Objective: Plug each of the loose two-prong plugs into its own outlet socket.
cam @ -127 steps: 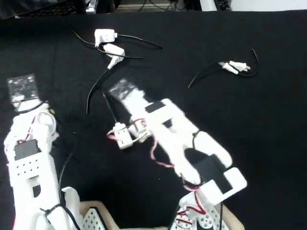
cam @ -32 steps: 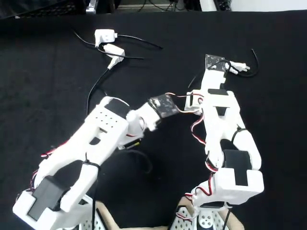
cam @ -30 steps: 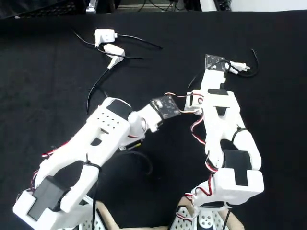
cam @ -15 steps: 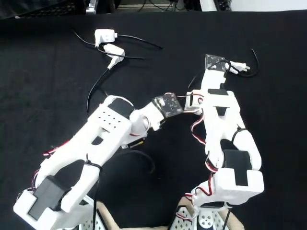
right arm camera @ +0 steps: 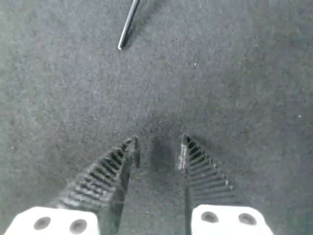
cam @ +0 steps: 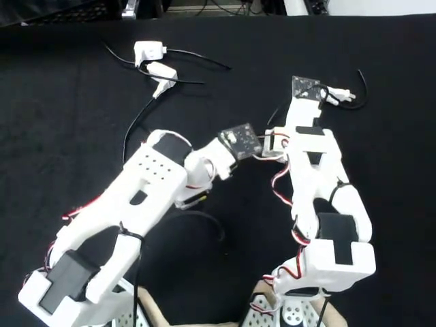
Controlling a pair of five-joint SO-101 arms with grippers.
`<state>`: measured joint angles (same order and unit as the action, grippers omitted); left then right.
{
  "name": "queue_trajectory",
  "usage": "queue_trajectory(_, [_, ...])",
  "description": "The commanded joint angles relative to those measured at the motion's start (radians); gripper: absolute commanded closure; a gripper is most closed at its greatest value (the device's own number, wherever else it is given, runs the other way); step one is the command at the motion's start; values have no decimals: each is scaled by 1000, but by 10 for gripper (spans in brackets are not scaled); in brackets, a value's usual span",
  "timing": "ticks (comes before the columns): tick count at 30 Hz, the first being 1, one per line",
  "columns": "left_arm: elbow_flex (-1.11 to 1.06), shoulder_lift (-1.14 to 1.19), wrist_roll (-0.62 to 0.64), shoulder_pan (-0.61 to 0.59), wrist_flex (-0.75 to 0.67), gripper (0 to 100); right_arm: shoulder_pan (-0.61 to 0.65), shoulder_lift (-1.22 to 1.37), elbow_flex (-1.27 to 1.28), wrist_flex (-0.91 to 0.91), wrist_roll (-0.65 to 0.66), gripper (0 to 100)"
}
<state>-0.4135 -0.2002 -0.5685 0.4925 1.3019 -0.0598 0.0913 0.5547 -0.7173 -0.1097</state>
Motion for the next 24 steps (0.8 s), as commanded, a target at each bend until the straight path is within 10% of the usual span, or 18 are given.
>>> queue_trajectory(1, [-36,-21,32,-1,-48,971,5,-2,-19,14,-11,854])
queue_trajectory(24, [-93,-12,35,-2,-106,971,5,-2,-19,15,-12,854])
